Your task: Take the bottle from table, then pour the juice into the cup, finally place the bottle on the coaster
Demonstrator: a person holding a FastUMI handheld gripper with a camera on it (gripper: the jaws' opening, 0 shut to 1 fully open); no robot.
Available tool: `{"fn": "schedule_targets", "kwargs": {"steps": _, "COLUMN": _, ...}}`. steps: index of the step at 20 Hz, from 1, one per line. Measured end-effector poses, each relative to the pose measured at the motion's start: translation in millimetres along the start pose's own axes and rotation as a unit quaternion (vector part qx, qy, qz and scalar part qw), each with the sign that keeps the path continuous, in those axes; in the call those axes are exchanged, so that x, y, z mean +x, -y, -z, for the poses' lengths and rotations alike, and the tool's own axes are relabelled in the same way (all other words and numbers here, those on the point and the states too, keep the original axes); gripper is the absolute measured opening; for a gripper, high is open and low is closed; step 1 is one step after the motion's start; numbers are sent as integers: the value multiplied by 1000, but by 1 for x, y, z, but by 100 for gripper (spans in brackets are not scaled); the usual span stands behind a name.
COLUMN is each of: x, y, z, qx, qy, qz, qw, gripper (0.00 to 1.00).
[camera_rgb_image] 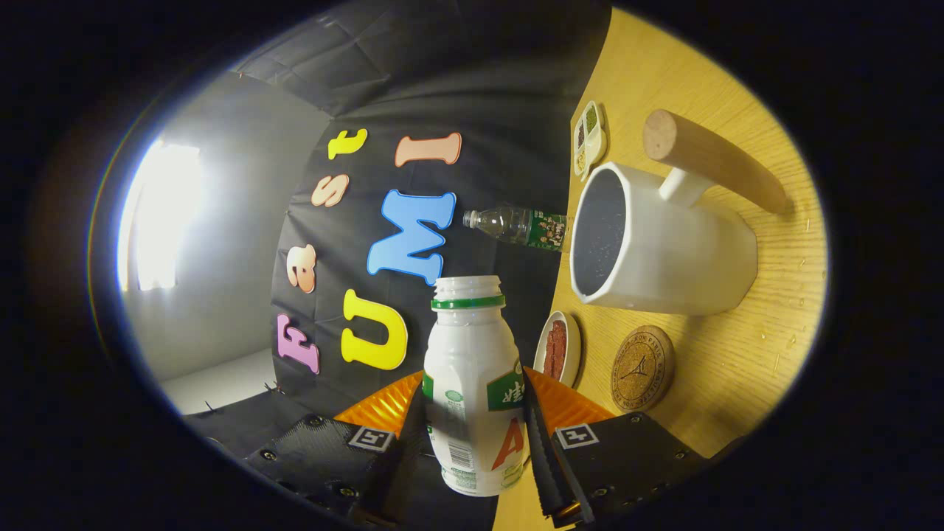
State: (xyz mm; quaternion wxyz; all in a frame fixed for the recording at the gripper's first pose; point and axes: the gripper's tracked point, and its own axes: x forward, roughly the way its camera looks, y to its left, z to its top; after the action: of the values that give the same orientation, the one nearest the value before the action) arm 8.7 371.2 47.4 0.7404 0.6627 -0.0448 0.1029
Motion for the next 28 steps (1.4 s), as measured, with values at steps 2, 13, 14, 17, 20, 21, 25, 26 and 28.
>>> {"fn": "schedule_targets", "kwargs": {"steps": 2, "x": 1, "y": 0, "z": -2, "qx": 18, "qy": 6, "qz": -3, "qw": 1000, "gripper": 65}}
{"fn": "schedule_targets", "kwargs": {"steps": 13, "x": 5, "y": -4, "z": -10, "qx": 100, "qy": 23, "qz": -12, "qw": 995, "gripper": 65}}
{"fn": "schedule_targets", "kwargs": {"steps": 14, "x": 4, "y": -4, "z": -10, "qx": 103, "qy": 23, "qz": -12, "qw": 994, "gripper": 65}}
{"fn": "schedule_targets", "kwargs": {"steps": 17, "x": 7, "y": -7, "z": -10, "qx": 113, "qy": 24, "qz": -15, "qw": 993, "gripper": 65}}
{"fn": "schedule_targets", "kwargs": {"steps": 20, "x": 6, "y": -2, "z": -10, "qx": 120, "qy": 25, "qz": -16, "qw": 992, "gripper": 65}}
{"fn": "schedule_targets", "kwargs": {"steps": 21, "x": 6, "y": -1, "z": -10, "qx": 125, "qy": 24, "qz": -16, "qw": 992, "gripper": 65}}
{"fn": "schedule_targets", "kwargs": {"steps": 25, "x": 5, "y": 0, "z": -9, "qx": 135, "qy": 25, "qz": -18, "qw": 990, "gripper": 65}}
{"fn": "schedule_targets", "kwargs": {"steps": 26, "x": 4, "y": 1, "z": -9, "qx": 136, "qy": 26, "qz": -18, "qw": 990, "gripper": 65}}
{"fn": "schedule_targets", "kwargs": {"steps": 28, "x": 5, "y": 0, "z": -8, "qx": 137, "qy": 25, "qz": -19, "qw": 990, "gripper": 65}}
